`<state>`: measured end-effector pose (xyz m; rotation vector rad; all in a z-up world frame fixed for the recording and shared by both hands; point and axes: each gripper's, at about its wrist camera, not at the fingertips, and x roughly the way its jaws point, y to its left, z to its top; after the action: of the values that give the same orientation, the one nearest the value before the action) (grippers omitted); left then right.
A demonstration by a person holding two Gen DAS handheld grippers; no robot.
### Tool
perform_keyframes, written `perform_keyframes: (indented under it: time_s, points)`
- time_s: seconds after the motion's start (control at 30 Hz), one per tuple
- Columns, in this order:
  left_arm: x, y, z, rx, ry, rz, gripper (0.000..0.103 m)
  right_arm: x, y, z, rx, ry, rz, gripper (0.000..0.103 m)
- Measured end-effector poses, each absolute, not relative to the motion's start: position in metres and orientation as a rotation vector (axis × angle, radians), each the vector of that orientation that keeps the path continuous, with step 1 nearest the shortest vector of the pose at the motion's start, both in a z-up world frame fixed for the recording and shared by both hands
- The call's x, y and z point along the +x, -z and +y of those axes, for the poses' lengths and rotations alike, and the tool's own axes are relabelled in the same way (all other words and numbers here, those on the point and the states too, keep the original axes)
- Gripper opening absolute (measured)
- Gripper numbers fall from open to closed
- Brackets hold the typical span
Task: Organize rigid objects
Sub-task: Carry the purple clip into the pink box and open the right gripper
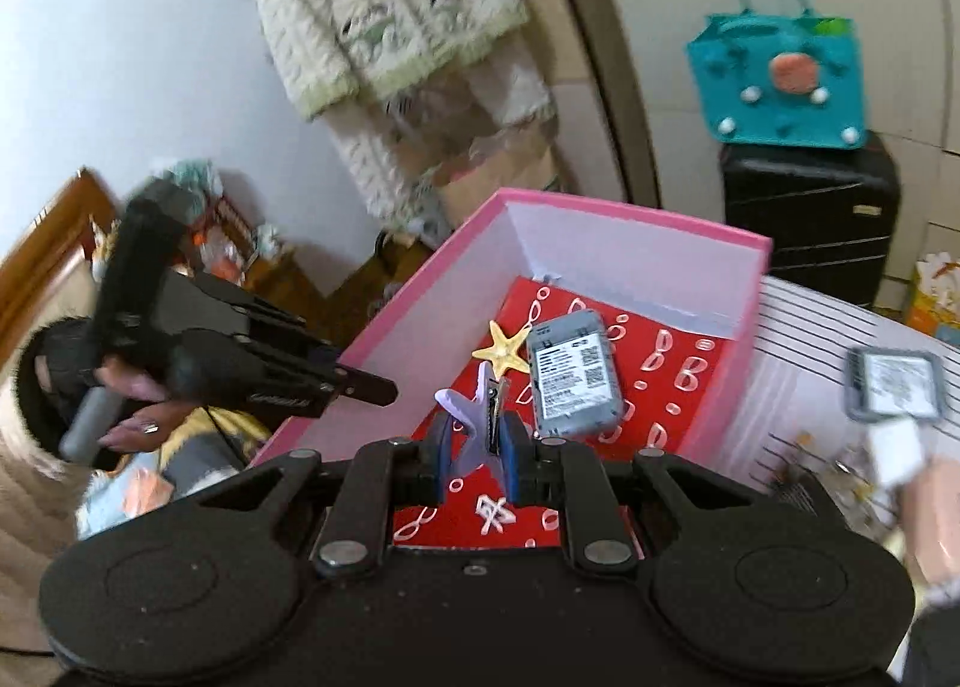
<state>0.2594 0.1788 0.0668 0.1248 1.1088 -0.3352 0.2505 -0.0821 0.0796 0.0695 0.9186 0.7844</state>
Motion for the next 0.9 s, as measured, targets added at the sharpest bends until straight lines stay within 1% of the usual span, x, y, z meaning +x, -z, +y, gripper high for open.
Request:
perform_keyframes:
  time_s: [0.3, 0.47, 0.53, 0.57, 0.63, 0.77, 0.9]
  points:
    - [0.26, -0.067, 0.18, 0.109, 0.339, 1.11, 0.013, 0.3, -0.043, -0.024, -0.187, -0.689, 0.963, 0.02]
    - [0.26, -0.066, 0.182, 0.095, 0.338, 1.108, 0.013, 0.31, -0.033, -0.005, -0.314, -0.649, 0.942, 0.021]
    - [0.26, -0.066, 0.183, 0.088, 0.336, 1.109, 0.013, 0.317, -0.031, -0.005, -0.29, -0.657, 0.959, 0.022]
    - [0.26, -0.066, 0.183, 0.087, 0.336, 1.11, 0.013, 0.319, -0.033, -0.008, -0.257, -0.655, 0.969, 0.025]
    - [0.26, -0.066, 0.182, 0.085, 0.333, 1.111, 0.013, 0.32, -0.039, -0.016, -0.202, -0.662, 0.964, 0.027]
    - [0.261, -0.065, 0.182, 0.086, 0.329, 1.112, 0.013, 0.306, -0.063, -0.048, -0.102, -0.672, 0.923, 0.028]
    - [0.26, -0.065, 0.183, 0.08, 0.326, 1.107, 0.013, 0.275, -0.091, -0.096, -0.022, -0.639, 0.88, 0.03]
